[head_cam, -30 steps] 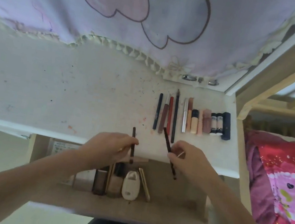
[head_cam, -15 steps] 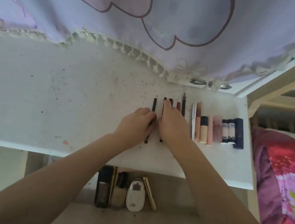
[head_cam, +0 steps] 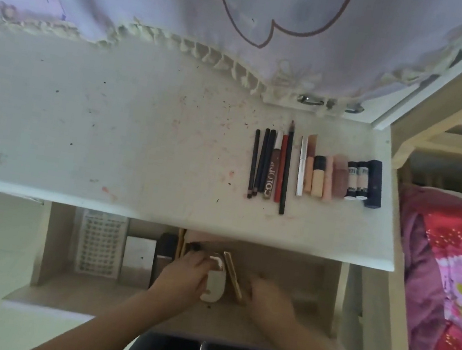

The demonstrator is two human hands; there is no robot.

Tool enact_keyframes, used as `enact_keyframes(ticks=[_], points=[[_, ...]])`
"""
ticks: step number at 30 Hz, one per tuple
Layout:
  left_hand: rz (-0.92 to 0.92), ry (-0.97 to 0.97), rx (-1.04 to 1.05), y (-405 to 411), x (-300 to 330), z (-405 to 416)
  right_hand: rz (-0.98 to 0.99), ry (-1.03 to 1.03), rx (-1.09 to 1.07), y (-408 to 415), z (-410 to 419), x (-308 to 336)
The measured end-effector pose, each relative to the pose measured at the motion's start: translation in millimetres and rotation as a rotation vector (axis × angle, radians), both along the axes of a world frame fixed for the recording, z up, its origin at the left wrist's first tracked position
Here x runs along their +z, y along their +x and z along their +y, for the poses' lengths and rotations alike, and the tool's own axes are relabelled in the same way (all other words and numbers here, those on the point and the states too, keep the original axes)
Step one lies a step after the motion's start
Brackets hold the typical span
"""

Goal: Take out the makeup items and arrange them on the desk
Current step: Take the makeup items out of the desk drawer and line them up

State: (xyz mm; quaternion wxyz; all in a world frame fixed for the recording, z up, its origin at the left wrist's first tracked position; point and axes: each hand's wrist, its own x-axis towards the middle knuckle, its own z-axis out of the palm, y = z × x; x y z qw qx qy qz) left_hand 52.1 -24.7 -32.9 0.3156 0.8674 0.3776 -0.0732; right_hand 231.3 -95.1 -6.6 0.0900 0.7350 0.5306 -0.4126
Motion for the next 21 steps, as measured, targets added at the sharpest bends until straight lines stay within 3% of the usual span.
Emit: enact_keyframes(ticks=[4,9,12,15,18,21], points=[[0.264,0.039,-0.005,17.2,-23.0,-0.6,-0.063,-0.025,-0.035,-17.1,-0.8,-50.0],[0.381,0.034,0.009,35.6,-35.0,5.8,-0.076,0.021,-0.086,-26.5,7.1,-73.8],[0.329,-0.031,0.083,34.7,-41.7,2.6,-0.049,0.053,-0.075,-22.3,3.2,-67.1],[0.178,-0.221,0.172,24.1,-33.5,-9.6,-0.044,0.091,-0.022,-13.3,-7.5,-39.7],[-0.009,-0.375,0.236,10.0,0.3,-14.5,-0.038,0.134,0.050,0.6,-14.7,4.6],[-0.100,-0.385,0.236,-0.1,48.9,7.9,0.066,0.210,0.072,13.2,-0.8,58.9]])
